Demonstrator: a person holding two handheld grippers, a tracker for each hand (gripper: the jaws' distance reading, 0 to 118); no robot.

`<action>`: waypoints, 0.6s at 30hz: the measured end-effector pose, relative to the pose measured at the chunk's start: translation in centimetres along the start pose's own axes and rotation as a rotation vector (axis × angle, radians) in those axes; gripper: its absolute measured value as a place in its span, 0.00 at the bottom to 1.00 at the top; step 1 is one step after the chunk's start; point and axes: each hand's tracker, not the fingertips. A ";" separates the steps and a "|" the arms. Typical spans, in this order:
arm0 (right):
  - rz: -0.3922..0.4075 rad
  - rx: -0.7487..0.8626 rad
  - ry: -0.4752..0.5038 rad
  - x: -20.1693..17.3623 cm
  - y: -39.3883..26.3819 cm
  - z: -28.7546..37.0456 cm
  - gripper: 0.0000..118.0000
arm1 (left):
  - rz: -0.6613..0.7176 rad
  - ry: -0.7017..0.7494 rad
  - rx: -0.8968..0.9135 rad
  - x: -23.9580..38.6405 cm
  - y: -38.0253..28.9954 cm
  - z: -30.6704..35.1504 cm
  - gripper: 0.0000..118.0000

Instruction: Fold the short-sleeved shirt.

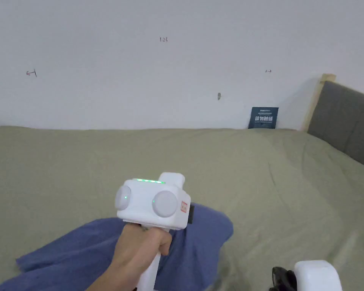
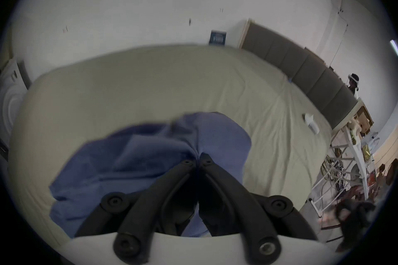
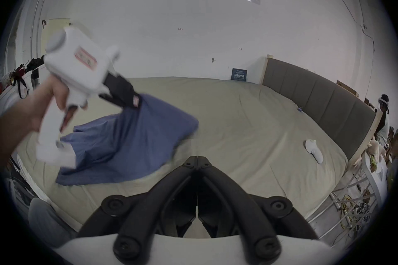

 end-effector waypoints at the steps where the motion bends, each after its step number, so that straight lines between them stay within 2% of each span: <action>1: 0.000 -0.008 -0.002 0.1 -0.2 -0.3 0.02 | 0.005 0.009 -0.036 0.2 -1.0 -1.6 0.00; 5: 0.013 -0.042 -0.002 0.2 -1.0 -1.4 0.02 | 0.004 0.082 -0.122 0.3 -4.3 -6.9 0.00; 6: 0.019 -0.049 -0.001 0.2 -1.1 -1.6 0.02 | 0.000 0.081 -0.114 0.1 -4.3 -7.4 0.04; 7: 0.025 -0.053 0.001 0.1 -1.3 -1.8 0.02 | 0.002 0.084 -0.096 -0.1 -4.8 -7.3 0.18; 8: 0.029 -0.057 -0.001 0.1 -1.4 -2.0 0.02 | 0.010 0.074 -0.051 -0.3 -5.0 -7.1 0.50; 9: 0.029 -0.060 0.001 0.0 -1.4 -2.2 0.02 | 0.009 0.060 -0.057 -0.8 -5.2 -6.8 0.93; 10: 0.028 -0.062 0.004 0.0 -1.3 -2.4 0.02 | 0.010 0.065 -0.061 -1.2 -4.9 -6.4 1.00; 16: 0.007 -0.020 0.028 -1.2 -0.4 -1.0 0.02 | 0.032 0.121 0.138 -4.3 -4.7 5.6 0.95; 17: 0.006 -0.006 0.033 -1.5 -0.2 -0.5 0.02 | 0.037 0.135 0.185 -5.0 -5.1 8.6 0.89; 18: 0.002 0.007 0.040 -1.7 0.1 0.1 0.02 | 0.023 0.161 0.249 -6.0 -6.3 11.8 0.74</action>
